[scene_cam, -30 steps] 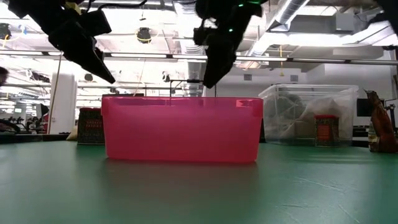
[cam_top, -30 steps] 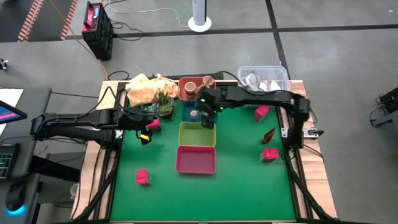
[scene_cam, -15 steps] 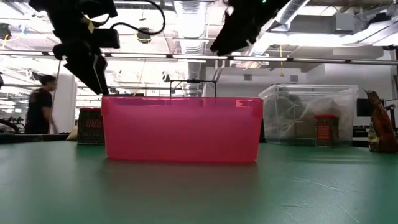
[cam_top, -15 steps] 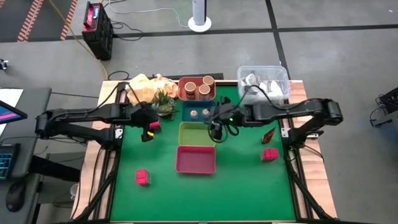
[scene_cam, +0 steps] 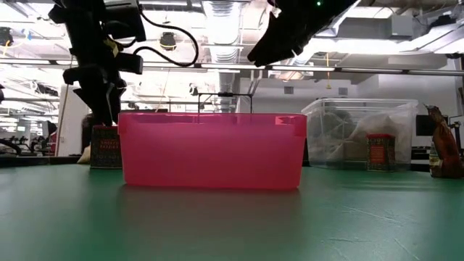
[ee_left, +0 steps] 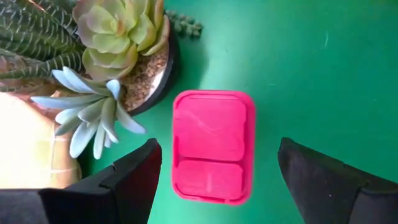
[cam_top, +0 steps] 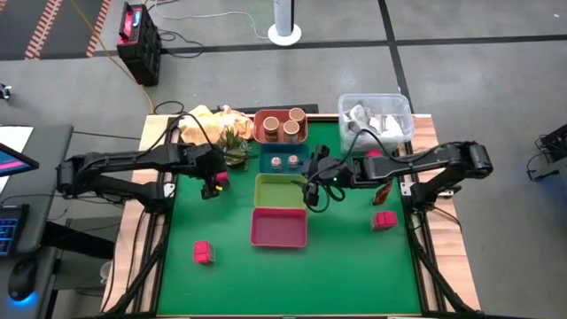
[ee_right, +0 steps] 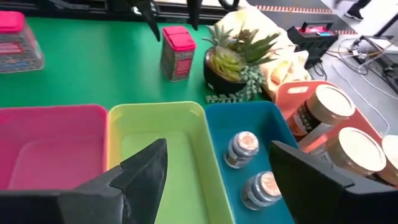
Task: Sort spices by type
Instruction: Put the top left red spice can into the yellow bin
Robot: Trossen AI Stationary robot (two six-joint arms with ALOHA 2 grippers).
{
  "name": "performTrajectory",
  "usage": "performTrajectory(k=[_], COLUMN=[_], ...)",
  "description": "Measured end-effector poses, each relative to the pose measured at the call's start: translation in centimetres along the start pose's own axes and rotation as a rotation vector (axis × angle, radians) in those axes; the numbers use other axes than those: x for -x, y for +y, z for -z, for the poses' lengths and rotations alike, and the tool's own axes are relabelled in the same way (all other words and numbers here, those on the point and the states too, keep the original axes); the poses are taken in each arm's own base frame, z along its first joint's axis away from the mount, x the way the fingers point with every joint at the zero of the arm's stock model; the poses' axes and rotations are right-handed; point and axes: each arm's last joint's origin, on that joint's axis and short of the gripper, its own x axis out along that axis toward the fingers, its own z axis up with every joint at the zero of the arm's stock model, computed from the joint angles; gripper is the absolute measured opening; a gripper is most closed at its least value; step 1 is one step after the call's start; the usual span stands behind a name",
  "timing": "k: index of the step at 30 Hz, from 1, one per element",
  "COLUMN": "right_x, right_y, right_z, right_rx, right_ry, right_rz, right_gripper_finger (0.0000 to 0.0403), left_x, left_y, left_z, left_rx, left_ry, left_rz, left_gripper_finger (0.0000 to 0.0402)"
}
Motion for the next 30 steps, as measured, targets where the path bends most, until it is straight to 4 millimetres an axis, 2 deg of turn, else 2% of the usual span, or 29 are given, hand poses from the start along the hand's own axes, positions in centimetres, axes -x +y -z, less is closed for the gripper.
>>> performTrajectory(k=[13, 18, 23, 29, 30], right_x=[0.0, 0.2, 0.3, 0.3, 0.3], right_y=[0.1, 0.6, 0.9, 0.9, 0.9], right_z=[-0.1, -0.3, -0.2, -0.2, -0.2], right_rx=[0.017, 0.023, 0.025, 0.025, 0.024], right_ry=[-0.015, -0.029, -0.028, -0.024, -0.021], right_rz=[-0.002, -0.018, -0.026, -0.027, -0.027], right_gripper_finger=[0.0308, 0.0308, 0.0308, 0.0308, 0.0308], left_x=[-0.9, -2.2, -3.4, -3.4, -3.3], left_y=[0.8, 0.6, 0.4, 0.4, 0.5], left_z=[0.3, 0.0, -0.1, -0.2, -0.2], left_rx=[0.044, 0.037, 0.032, 0.021, 0.021], left_ry=[-0.011, 0.052, 0.106, 0.098, 0.1], left_rz=[0.046, 0.068, 0.077, 0.075, 0.076], left_gripper_finger=[0.0309, 0.0296, 0.0274, 0.0207, 0.0205])
